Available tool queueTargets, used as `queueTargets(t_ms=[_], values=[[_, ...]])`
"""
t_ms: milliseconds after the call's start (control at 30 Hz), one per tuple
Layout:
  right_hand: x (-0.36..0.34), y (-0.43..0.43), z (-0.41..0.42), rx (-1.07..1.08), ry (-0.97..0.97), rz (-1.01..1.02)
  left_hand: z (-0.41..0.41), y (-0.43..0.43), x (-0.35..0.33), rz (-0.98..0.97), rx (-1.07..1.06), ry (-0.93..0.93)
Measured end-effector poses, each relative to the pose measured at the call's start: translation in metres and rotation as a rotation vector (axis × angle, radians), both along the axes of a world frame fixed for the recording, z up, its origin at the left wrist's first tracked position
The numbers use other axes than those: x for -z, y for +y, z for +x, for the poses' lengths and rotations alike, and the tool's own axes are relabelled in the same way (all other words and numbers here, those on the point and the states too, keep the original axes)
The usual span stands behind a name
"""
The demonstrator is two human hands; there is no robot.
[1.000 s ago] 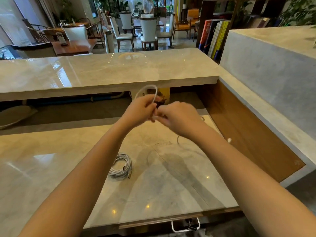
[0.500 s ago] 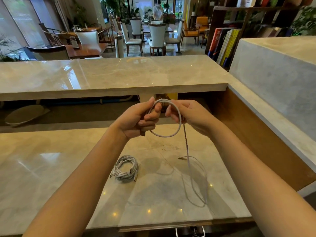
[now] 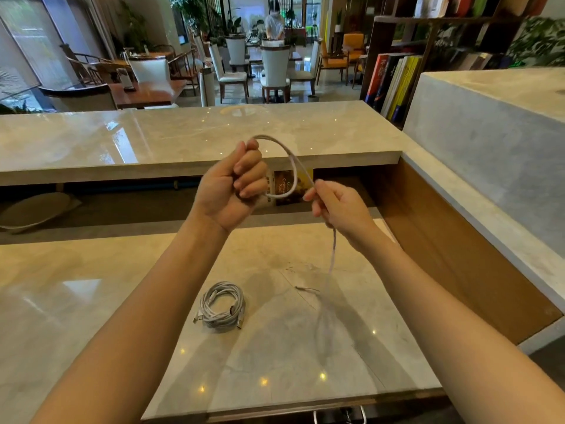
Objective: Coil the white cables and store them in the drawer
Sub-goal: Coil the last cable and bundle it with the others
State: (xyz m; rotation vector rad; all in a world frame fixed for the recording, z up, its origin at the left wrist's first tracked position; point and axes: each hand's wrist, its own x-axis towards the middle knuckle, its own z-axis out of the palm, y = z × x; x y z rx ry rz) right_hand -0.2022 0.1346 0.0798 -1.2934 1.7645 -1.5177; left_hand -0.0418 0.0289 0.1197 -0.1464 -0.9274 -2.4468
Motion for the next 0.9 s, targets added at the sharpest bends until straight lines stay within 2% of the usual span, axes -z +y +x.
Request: queueTargets(t_ms=[67,167,267,333,367,433,500,600,667,800,900], values=[[0.022,0.004,-0.005,0.051,0.063,0.041,0.0,-0.004,-0.008,-0.047,-0.157,-0.018],[0.054,0.012,0.0,0.011,0.236,0.256,-0.001,-0.013,-0.015,-0.118,-0.328,-0.028],[0.056,0.015,0.01,-0.063,0.598,0.36,-0.004,-0.017,-0.009,-0.43,-0.55,-0.215],[0.037,0.014,0.019,-0.08,0.882,0.285,-0.008,-0.012,0.007,-0.599,-0.628,-0.375],[0.025,0.013,0.023,-0.077,0.997,0.185,-0.01,-0.008,0.016,-0.672,-0.636,-0.455],[0.001,0.011,0.031,-0.061,1.12,-0.049,-0.011,0.0,0.032,-0.832,-0.581,-0.611],[-0.018,0.01,0.03,-0.01,1.101,-0.153,-0.009,0.008,0.04,-0.918,-0.463,-0.717],[-0.035,0.006,0.013,0.108,0.993,-0.117,-0.003,0.008,0.039,-0.846,-0.283,-0.742],[-0.037,0.003,-0.004,0.138,0.835,-0.033,0.003,0.002,0.038,-0.708,-0.143,-0.687],[-0.02,-0.004,-0.009,0.006,0.456,0.104,0.011,-0.002,0.04,-0.335,0.176,-0.467],[-0.009,-0.004,-0.004,0.07,0.357,0.048,0.012,-0.002,0.045,-0.135,0.284,-0.341]])
